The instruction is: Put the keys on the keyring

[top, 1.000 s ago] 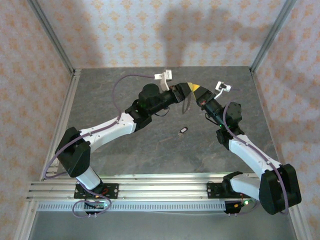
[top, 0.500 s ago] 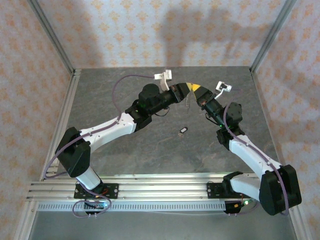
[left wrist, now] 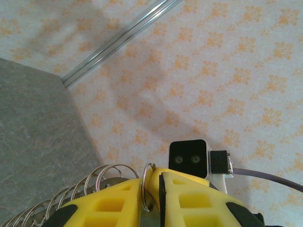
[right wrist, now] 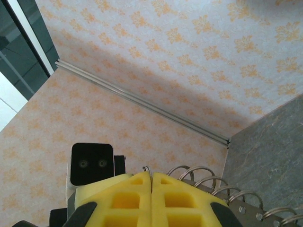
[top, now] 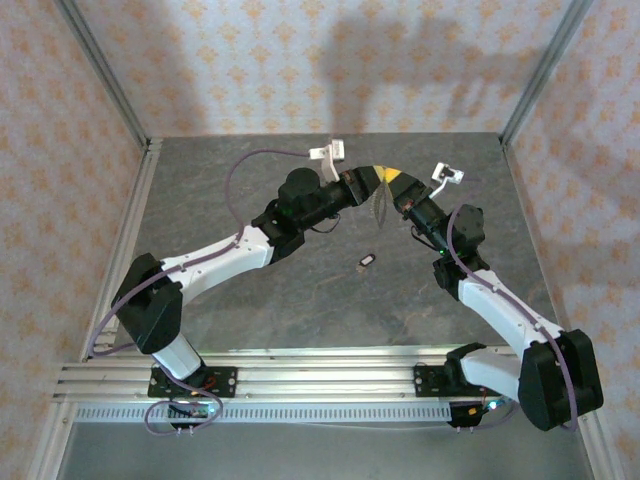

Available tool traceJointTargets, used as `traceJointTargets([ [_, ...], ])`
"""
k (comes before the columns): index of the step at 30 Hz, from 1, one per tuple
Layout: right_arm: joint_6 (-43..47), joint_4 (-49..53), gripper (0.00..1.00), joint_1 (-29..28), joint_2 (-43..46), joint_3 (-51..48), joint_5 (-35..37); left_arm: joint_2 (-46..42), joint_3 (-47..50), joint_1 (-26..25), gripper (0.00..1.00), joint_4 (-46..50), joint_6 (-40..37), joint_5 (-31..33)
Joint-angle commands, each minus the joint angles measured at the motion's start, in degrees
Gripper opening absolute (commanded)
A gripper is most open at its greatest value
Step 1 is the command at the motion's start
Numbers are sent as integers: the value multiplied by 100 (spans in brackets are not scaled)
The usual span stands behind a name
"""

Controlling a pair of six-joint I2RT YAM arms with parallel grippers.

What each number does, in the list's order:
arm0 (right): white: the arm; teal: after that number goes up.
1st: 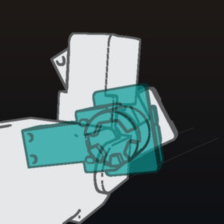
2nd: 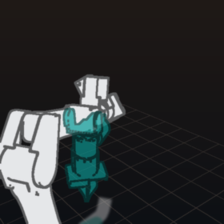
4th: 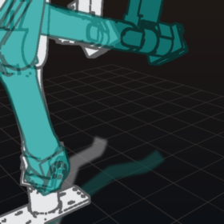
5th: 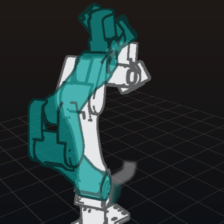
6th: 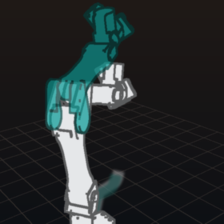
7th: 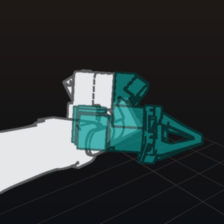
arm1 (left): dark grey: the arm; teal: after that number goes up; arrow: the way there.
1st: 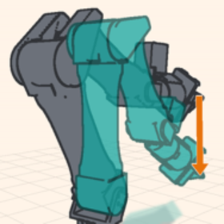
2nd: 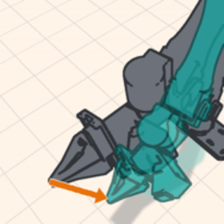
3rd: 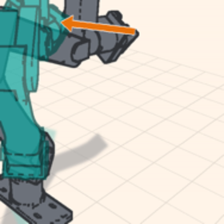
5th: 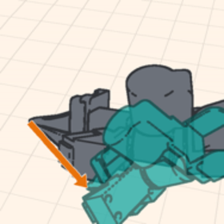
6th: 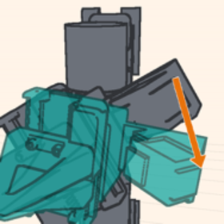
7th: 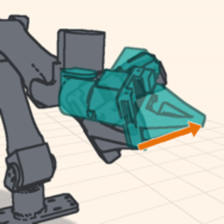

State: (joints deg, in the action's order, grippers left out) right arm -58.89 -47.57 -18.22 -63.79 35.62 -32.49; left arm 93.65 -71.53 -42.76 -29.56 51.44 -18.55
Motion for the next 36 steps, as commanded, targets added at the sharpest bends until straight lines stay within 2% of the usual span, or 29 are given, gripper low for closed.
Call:
traceJointTargets([
  [1,106,-229,0,-38,122,-11,-108,123,-160,-92,10,-335,-44,-13],
  [4,122,-200,0,-33,130,-2,-100,130,-138,-92,0,-373,-31,-9],
  [10,205,6,0,-37,213,48,-96,77,-6,-85,0,-492,-118,25],
  [14,543,1111,37,88,731,236,172,-155,340,16,0,-638,-270,90],
  [18,954,2621,48,275,1166,515,300,-636,920,257,0,-731,-442,145],
  [22,1524,4284,55,316,1134,795,331,-1252,1417,464,0,-454,-794,185],
  [27,2429,6136,58,308,493,1065,498,-2042,1918,606,0,138,-1294,297],
  [31,3030,6569,56,222,-173,1000,370,-2505,2323,746,0,258,-1400,375],
  [36,3883,6968,48,-117,-1001,1098,693,-2878,2688,959,0,275,-1400,320],
])
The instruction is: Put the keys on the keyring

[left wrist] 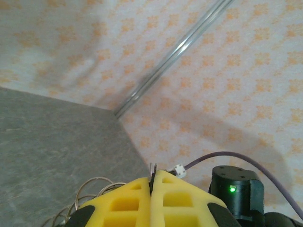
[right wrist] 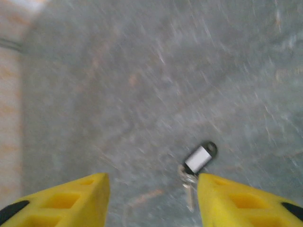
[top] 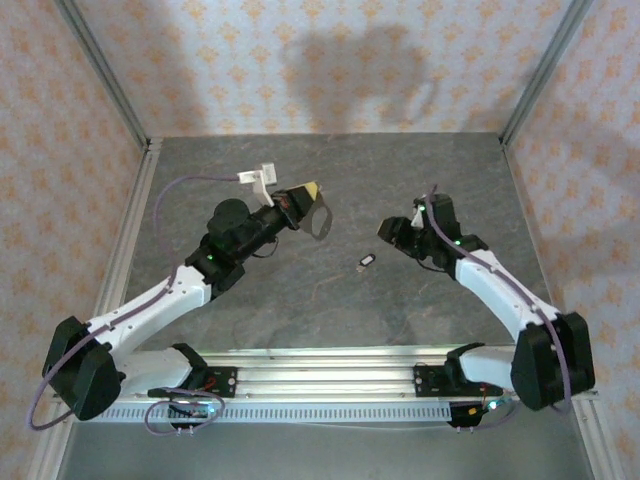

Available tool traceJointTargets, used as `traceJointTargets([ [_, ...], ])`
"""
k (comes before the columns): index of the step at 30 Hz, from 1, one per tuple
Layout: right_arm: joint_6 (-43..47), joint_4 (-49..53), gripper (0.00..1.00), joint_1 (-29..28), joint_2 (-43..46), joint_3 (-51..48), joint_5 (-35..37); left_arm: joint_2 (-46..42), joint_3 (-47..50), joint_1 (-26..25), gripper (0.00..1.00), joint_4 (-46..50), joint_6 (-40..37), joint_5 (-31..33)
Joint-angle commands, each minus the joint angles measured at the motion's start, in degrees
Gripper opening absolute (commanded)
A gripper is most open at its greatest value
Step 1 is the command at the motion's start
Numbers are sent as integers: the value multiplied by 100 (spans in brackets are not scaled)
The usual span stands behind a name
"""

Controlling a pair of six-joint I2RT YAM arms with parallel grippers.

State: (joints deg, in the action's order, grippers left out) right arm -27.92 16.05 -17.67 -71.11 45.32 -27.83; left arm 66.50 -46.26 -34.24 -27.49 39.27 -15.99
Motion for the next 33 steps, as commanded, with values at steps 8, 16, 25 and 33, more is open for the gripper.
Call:
traceJointTargets([
  [8,2084,863,38,-867,-1296,304,728,-362,298,251,0,140,-196,-84],
  [16,2235,482,36,-1098,-1735,317,1130,-410,278,286,0,168,-174,-106],
  [25,2306,312,36,-1177,-2163,586,1166,-334,291,291,0,68,-86,-107],
  [33,2305,259,33,-1195,-2429,791,1174,-258,232,287,0,38,-86,-124],
])
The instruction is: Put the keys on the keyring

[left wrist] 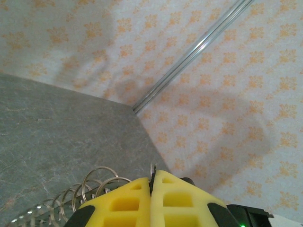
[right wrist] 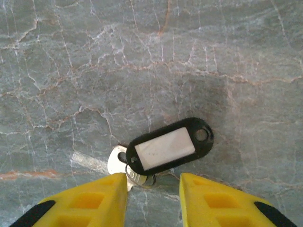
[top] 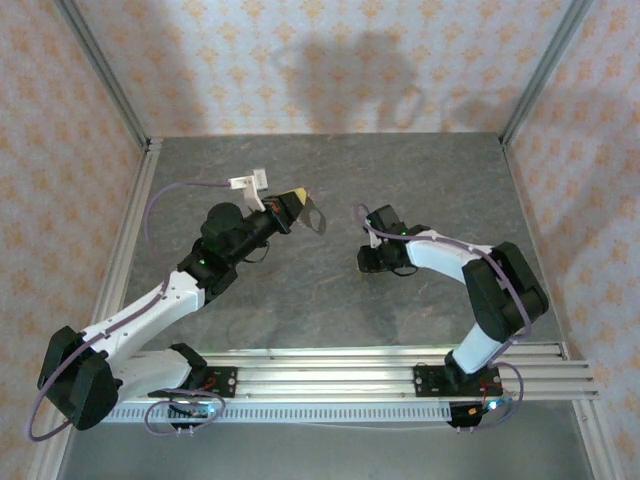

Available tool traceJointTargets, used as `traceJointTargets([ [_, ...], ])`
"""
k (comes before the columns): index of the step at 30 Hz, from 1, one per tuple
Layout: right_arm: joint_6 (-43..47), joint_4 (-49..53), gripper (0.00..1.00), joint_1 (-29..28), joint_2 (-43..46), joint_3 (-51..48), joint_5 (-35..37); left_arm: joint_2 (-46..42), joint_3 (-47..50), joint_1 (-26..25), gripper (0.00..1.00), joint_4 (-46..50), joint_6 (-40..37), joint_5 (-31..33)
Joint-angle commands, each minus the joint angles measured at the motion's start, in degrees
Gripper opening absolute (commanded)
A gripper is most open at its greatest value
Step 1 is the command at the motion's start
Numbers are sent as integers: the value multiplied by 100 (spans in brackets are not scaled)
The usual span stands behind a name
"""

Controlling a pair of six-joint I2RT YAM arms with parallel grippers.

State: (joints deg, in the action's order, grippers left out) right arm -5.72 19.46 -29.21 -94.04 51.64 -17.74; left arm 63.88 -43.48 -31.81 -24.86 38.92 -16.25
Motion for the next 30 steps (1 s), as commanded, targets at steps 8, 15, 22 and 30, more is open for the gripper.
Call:
traceJointTargets([
  [8,100,-84,26,-41,-299,305,94,81,-58,48,0,-297,-41,-133],
  [15,69,-107,11,-41,-191,295,34,125,-59,44,0,-337,-18,-143],
  [22,-18,-175,6,-41,-127,268,-67,143,-64,45,0,-351,-7,-159],
  [30,-113,-286,11,-41,-286,290,-150,129,-63,51,0,-346,13,-168],
])
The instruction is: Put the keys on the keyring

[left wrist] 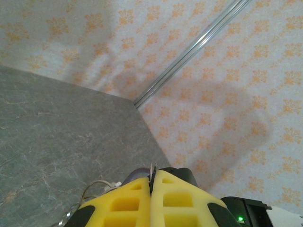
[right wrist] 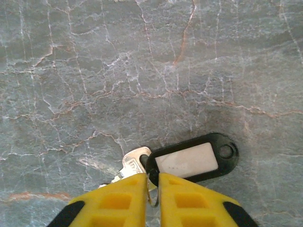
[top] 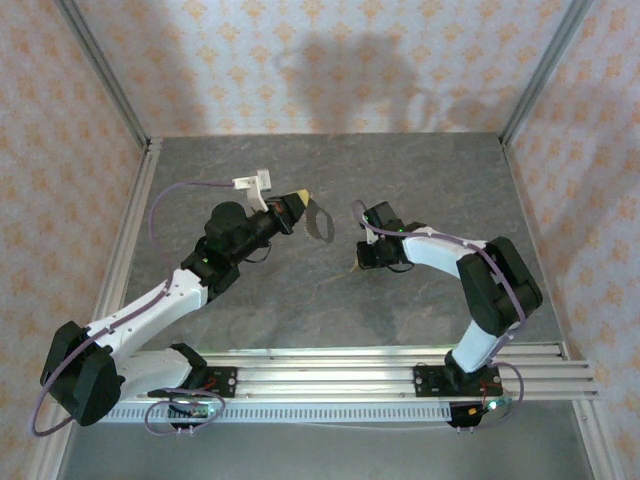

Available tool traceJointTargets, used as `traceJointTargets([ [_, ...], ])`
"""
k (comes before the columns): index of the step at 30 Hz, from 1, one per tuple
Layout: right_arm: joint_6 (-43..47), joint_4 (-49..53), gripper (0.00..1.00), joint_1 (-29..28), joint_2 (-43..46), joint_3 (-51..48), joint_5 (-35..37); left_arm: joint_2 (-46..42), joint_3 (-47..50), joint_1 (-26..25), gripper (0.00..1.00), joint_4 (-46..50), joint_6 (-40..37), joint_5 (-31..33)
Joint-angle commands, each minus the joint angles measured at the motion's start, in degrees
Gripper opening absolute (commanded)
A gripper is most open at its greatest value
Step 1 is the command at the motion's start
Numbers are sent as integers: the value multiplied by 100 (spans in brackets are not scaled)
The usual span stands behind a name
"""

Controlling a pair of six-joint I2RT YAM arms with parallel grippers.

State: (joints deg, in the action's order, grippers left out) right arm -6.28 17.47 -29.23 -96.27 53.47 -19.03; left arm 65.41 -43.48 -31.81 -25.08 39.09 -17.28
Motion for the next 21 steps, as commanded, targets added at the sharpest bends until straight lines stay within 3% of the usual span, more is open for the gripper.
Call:
traceJointTargets([
  [1,-65,-93,9,-36,-60,102,-22,-28,-59,56,0,-319,-7,-65],
  [4,-74,-97,0,-39,1,85,26,-28,-64,51,0,-312,-17,-72],
  [16,-460,-452,0,4,949,-282,132,-19,-290,46,0,13,-215,-275],
  [21,-457,-348,0,41,945,-232,-45,24,-335,44,0,22,-192,-314],
])
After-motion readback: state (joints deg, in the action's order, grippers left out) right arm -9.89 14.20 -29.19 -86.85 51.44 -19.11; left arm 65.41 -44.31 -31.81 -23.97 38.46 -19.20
